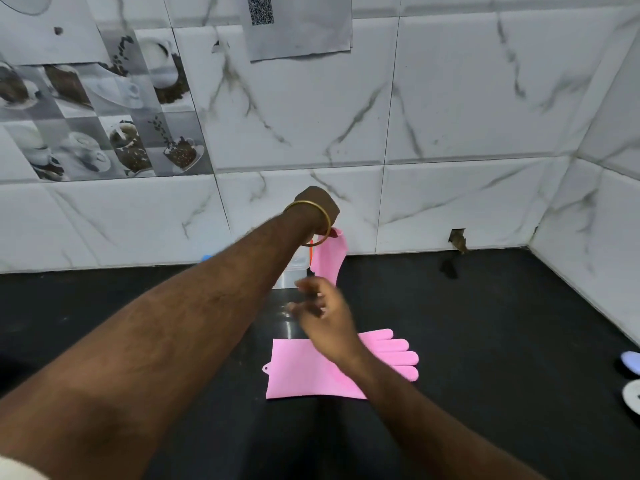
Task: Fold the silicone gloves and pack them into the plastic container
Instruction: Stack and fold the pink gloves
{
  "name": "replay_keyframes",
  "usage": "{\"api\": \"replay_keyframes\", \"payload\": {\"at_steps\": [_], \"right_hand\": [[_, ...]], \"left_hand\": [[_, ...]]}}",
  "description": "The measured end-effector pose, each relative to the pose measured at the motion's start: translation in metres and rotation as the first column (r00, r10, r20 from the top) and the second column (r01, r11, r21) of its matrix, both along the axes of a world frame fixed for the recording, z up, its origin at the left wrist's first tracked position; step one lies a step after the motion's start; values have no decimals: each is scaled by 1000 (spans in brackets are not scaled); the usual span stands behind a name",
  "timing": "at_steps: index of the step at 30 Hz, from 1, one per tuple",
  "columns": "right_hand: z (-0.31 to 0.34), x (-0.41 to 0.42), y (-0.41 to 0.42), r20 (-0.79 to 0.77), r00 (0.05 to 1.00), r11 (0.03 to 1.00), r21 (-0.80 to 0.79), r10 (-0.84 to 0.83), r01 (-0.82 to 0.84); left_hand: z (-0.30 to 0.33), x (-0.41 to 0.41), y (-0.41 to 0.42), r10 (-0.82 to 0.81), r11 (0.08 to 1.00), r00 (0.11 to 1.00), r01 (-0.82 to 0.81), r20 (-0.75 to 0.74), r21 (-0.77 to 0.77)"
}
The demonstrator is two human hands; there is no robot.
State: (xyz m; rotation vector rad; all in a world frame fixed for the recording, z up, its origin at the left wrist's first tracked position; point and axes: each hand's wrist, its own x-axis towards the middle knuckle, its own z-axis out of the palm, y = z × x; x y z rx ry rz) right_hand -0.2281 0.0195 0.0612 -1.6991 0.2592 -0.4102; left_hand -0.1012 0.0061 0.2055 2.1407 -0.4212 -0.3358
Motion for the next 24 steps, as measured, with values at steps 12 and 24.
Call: {"api": "replay_keyframes", "payload": {"at_steps": [12, 24], "right_hand": [[78, 90, -17, 3, 1000, 1000, 6, -5, 5], [40, 25, -68, -212, 970, 856, 474, -118, 207]], "left_hand": [[77, -13, 67, -290, 941, 955, 273, -59, -202], [-12, 12, 133, -354, 894, 915, 269, -195, -359]]}}
